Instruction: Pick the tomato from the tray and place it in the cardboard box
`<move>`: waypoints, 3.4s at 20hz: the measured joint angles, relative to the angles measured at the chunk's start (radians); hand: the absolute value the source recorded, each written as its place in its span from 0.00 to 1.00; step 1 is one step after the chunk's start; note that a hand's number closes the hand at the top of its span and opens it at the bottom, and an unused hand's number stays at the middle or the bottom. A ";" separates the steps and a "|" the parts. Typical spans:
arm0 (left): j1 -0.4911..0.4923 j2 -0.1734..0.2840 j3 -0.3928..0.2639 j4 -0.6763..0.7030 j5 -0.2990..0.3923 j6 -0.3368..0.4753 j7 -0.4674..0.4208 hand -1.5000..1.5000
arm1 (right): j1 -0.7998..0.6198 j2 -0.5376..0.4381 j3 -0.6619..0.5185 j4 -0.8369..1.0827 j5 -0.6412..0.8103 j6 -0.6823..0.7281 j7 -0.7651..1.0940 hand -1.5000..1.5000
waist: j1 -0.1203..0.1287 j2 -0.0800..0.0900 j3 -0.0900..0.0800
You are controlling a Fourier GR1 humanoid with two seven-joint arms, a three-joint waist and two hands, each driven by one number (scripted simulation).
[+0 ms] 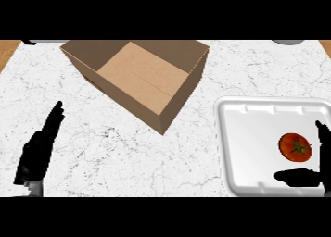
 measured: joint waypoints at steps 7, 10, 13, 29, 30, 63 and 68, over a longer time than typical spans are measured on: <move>-0.028 -0.012 0.041 0.027 -0.004 -0.041 -0.006 0.50 | -0.041 0.052 -0.012 0.066 0.047 -0.009 -0.031 0.00 | 0.000 0.000 0.000; -0.028 -0.027 0.044 0.028 -0.021 -0.043 -0.009 0.50 | -0.064 0.060 -0.029 0.117 0.054 -0.005 -0.058 0.00 | 0.001 0.000 0.000; -0.018 -0.034 0.053 0.023 -0.029 -0.051 -0.015 0.50 | -0.074 0.059 -0.047 0.140 0.054 0.018 -0.071 0.00 | 0.001 0.000 0.000; -0.032 -0.056 0.068 0.001 -0.053 -0.073 0.012 0.50 | -0.122 0.021 -0.033 0.205 0.221 -0.062 -0.183 1.00 | 0.009 0.000 -0.001; -0.035 -0.058 0.063 -0.001 -0.053 -0.077 0.015 0.50 | -0.153 0.003 -0.013 0.224 0.220 -0.042 -0.218 1.00 | 0.018 0.002 0.000; -0.040 -0.073 0.073 0.032 -0.066 -0.078 -0.012 0.50 | -1.138 0.114 -0.068 0.771 -0.186 0.210 -0.888 1.00 | 0.015 0.001 0.000; -0.047 -0.074 0.073 0.036 -0.071 -0.082 -0.016 0.50 | -1.267 0.178 -0.059 0.893 -0.159 0.170 -0.835 1.00 | 0.019 0.003 -0.001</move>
